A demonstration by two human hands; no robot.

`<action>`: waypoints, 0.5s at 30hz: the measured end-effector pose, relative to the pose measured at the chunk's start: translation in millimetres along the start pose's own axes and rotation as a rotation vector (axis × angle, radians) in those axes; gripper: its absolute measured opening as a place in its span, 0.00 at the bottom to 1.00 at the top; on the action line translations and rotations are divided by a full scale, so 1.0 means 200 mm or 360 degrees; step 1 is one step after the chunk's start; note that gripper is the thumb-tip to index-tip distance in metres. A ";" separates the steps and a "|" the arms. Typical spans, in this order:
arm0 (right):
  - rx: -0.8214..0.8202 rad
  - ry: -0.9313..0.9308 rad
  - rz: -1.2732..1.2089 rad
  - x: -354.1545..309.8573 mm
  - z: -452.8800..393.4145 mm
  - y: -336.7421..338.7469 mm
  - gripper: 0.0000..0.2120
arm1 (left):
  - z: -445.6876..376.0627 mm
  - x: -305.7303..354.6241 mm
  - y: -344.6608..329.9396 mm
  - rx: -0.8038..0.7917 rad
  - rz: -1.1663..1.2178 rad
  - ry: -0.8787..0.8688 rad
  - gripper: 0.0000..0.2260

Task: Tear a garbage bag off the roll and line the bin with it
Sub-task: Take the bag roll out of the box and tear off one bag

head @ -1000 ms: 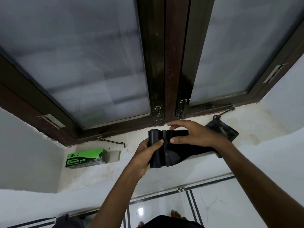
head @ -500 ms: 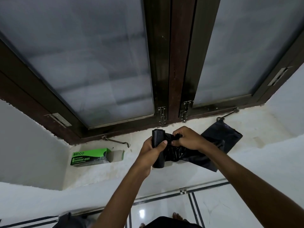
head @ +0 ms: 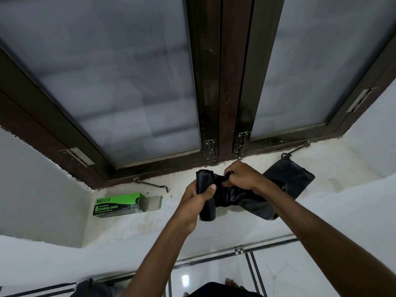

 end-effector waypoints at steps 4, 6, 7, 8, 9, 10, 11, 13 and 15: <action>-0.0109 0.0229 -0.0199 -0.05 0.06 0.03 0.07 | 0.00 0.01 0.06 0.0054 0.0163 0.0079 0.09; -0.0214 0.0356 -0.0354 -0.07 0.11 0.04 0.06 | -0.02 0.04 0.10 0.0112 0.0191 0.0077 0.09; -0.0246 0.0388 -0.0408 -0.07 0.12 0.04 0.06 | -0.03 0.05 0.12 0.0144 0.0204 0.0068 0.08; -0.0245 0.0415 -0.0447 -0.08 0.13 0.04 0.06 | -0.03 0.06 0.13 0.0157 0.0225 0.0060 0.07; -0.0198 0.0436 -0.0480 -0.08 0.13 0.04 0.07 | -0.04 0.07 0.12 0.0160 0.0255 0.0057 0.07; -0.0116 0.0442 -0.0521 -0.09 0.13 0.04 0.09 | -0.04 0.07 0.12 0.0159 0.0282 0.0053 0.07; -0.0015 0.0419 -0.0576 -0.08 0.11 0.04 0.11 | -0.04 0.08 0.11 0.0159 0.0299 0.0039 0.07; 0.0173 0.0320 -0.0711 -0.06 0.09 0.04 0.14 | -0.03 0.10 0.09 0.0136 0.0277 -0.0011 0.06; 0.0302 0.0298 -0.0701 -0.05 0.09 0.04 0.16 | -0.02 0.11 0.07 0.0083 0.0209 -0.0062 0.08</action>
Point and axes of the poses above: each hand's wrist, its own z-axis away from the middle knuckle, its own y-axis out of the back of the hand, x = y × z, the point moved 8 cm from there along -z, towards the middle knuckle, and after that the axes turned 4 degrees about z, right-handed, at the moved point
